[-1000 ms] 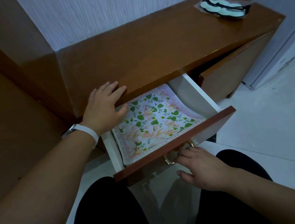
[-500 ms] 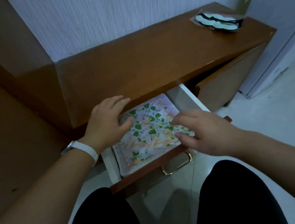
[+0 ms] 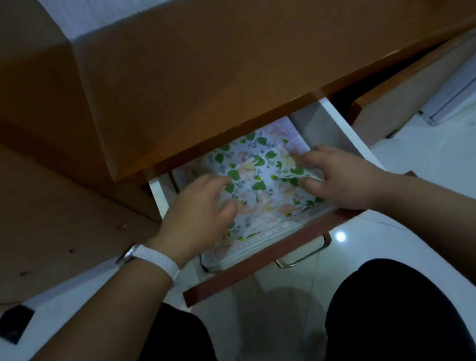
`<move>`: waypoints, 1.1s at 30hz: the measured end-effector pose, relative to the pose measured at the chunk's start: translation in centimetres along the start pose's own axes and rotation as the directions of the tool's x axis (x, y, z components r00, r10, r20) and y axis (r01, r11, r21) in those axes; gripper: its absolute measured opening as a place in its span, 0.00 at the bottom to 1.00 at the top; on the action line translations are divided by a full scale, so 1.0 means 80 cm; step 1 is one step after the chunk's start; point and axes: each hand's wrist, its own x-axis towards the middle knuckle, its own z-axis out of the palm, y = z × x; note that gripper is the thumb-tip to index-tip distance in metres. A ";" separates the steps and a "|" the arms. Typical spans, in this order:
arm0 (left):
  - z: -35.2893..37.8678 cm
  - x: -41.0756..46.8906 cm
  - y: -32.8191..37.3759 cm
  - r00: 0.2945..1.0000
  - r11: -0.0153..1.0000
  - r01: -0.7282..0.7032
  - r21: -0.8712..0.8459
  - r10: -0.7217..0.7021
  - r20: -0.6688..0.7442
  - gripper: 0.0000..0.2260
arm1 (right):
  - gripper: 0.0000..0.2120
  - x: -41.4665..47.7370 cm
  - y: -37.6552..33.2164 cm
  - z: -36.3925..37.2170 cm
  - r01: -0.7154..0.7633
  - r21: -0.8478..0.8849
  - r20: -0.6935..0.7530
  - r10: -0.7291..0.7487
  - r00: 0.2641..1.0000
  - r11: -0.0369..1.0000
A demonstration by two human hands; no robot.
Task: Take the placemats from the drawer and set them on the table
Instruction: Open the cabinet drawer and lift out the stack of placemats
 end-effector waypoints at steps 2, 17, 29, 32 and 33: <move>-0.011 -0.001 0.016 0.991 0.994 0.095 -0.046 -0.090 0.097 0.22 | 0.21 -0.008 -0.009 -0.011 -0.047 0.034 0.028 0.046 0.999 0.998; -0.004 -0.018 0.073 0.671 0.705 0.706 -0.065 -0.637 0.380 0.24 | 0.22 -0.028 -0.008 -0.060 -0.268 -0.094 0.365 0.283 0.887 0.959; 0.007 -0.006 0.079 0.408 0.367 0.913 -0.177 -0.814 0.413 0.30 | 0.31 0.000 -0.025 -0.049 -0.404 -0.190 0.540 0.439 0.718 0.895; 0.010 -0.001 0.071 0.383 0.344 0.924 -0.168 -0.817 0.431 0.28 | 0.32 0.010 -0.024 -0.038 -0.453 -0.231 0.577 0.496 0.649 0.861; 0.011 0.001 0.070 0.383 0.343 0.924 -0.170 -0.818 0.429 0.28 | 0.34 0.014 -0.024 -0.035 -0.470 -0.240 0.582 0.514 0.630 0.849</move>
